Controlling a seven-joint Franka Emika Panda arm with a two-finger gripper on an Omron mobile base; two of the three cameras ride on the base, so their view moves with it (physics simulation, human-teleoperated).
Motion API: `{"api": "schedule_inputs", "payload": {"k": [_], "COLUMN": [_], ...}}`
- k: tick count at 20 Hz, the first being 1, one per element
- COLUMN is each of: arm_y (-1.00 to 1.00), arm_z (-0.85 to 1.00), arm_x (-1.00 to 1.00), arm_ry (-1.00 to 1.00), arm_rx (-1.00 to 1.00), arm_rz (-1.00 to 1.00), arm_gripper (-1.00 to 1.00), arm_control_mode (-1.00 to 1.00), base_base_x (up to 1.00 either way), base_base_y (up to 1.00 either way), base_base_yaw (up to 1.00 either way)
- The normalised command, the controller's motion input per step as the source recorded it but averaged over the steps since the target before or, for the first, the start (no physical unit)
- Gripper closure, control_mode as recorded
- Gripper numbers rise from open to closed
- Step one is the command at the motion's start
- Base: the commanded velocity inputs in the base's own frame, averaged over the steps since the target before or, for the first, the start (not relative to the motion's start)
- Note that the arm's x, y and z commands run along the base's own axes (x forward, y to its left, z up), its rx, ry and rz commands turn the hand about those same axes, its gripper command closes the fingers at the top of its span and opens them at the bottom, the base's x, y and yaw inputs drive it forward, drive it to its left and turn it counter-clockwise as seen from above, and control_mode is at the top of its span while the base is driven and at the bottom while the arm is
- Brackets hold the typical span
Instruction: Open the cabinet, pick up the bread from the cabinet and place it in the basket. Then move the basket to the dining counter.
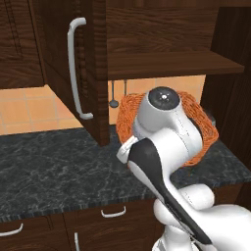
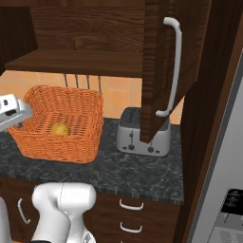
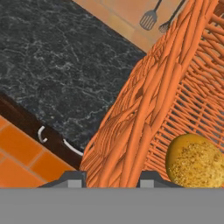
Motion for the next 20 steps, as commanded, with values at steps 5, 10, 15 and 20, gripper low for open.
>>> {"api": "schedule_inputs", "payload": {"k": [5,10,15,20], "arm_y": [-0.04,-0.06,-0.03,0.00], "arm_z": [0.81,0.44,0.03,0.00], "arm_x": [-0.08,-0.28,-0.23,-0.07], "arm_ry": [0.03,0.00,0.08,0.02], "arm_rx": [0.00,0.01,0.08,0.01], "arm_rz": [0.00,0.00,-0.01,0.00], "arm_gripper": [1.00,1.00,1.00,1.00], "arm_control_mode": [-1.00,-1.00,-1.00,1.00], "base_base_x": [0.00,0.00,0.00,-0.61], "base_base_y": [0.00,0.00,0.00,-0.01], "base_base_yaw": [0.00,0.00,0.00,0.01]}}
